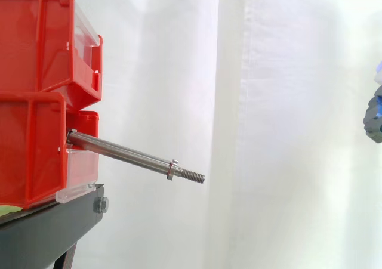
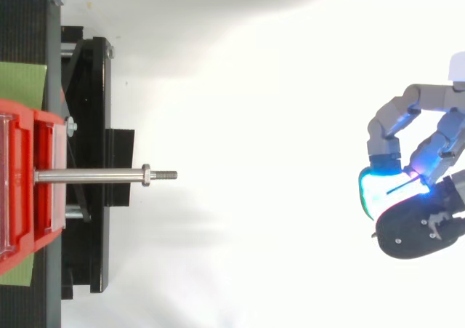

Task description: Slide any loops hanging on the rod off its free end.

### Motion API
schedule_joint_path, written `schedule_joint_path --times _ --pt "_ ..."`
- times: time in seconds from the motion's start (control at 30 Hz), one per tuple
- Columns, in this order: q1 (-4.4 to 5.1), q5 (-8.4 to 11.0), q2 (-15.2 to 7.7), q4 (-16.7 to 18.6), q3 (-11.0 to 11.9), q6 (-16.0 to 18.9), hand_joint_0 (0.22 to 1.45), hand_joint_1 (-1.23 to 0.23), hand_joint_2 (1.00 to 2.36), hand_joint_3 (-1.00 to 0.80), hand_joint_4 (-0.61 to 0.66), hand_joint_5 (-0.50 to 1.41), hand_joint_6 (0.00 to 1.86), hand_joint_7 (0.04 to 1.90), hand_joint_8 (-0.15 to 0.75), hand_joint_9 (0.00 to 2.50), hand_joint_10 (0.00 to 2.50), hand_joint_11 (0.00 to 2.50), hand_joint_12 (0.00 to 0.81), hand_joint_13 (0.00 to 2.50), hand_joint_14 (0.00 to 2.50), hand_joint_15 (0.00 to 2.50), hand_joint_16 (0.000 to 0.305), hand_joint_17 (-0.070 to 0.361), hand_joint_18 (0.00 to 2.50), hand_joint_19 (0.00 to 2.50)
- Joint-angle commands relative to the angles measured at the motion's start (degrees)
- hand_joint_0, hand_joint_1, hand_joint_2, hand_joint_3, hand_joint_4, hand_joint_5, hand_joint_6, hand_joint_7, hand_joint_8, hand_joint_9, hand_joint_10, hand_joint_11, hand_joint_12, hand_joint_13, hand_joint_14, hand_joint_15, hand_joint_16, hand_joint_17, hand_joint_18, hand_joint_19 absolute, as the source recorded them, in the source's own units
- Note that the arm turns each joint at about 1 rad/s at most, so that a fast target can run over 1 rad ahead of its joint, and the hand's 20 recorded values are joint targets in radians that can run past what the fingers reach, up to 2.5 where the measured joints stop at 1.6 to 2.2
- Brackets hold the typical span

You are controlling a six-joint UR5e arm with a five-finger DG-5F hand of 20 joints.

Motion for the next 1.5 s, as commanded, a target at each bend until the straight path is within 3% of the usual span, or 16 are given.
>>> schedule_joint_path --times 0.0,0.23,0.57,0.9,1.03,1.27,1.47 --pt "-0.03 -0.01 0.0 -0.2 0.1 0.0 0.58 -0.66 1.00 -0.50 0.18 -0.15 0.90 0.97 0.267 0.97 0.03 0.68 0.369 0.80 0.02 0.49 0.054 0.121 0.68 0.52" --pt "-0.03 0.08 0.4 -1.1 0.1 0.0 0.50 -0.58 1.00 -0.50 0.17 -0.15 0.86 0.91 0.287 0.99 0.02 0.66 0.402 0.82 0.02 0.49 0.060 0.134 0.71 0.52" --pt "-0.03 0.08 0.4 -2.2 0.2 0.2 0.48 -0.54 1.00 -0.50 0.18 -0.14 0.80 0.89 0.289 0.99 0.02 0.65 0.408 0.83 0.02 0.51 0.062 0.140 0.70 0.55" --pt "-0.03 0.08 0.4 -3.0 0.4 0.6 0.47 -0.43 1.00 -0.50 0.17 -0.11 0.64 1.08 0.293 0.98 0.02 0.62 0.420 0.83 0.02 0.51 0.065 0.147 0.69 0.56" --pt "-0.03 0.17 0.4 -3.0 0.4 0.6 0.49 -0.44 1.00 -0.50 0.16 -0.10 0.50 1.27 0.278 0.95 0.02 0.60 0.408 0.81 0.02 0.52 0.063 0.142 0.67 0.57" --pt "-0.03 0.17 0.4 -2.9 0.4 0.7 0.54 -0.48 1.01 -0.35 0.21 -0.13 0.50 1.11 0.259 0.88 0.02 0.55 0.388 0.78 0.02 0.51 0.060 0.134 0.60 0.58" --pt "-0.03 0.17 0.4 -2.2 0.4 1.5 0.56 -0.53 1.02 -0.21 0.18 -0.12 0.50 1.16 0.265 0.89 0.02 0.57 0.390 0.78 0.02 0.51 0.060 0.135 0.60 0.58"
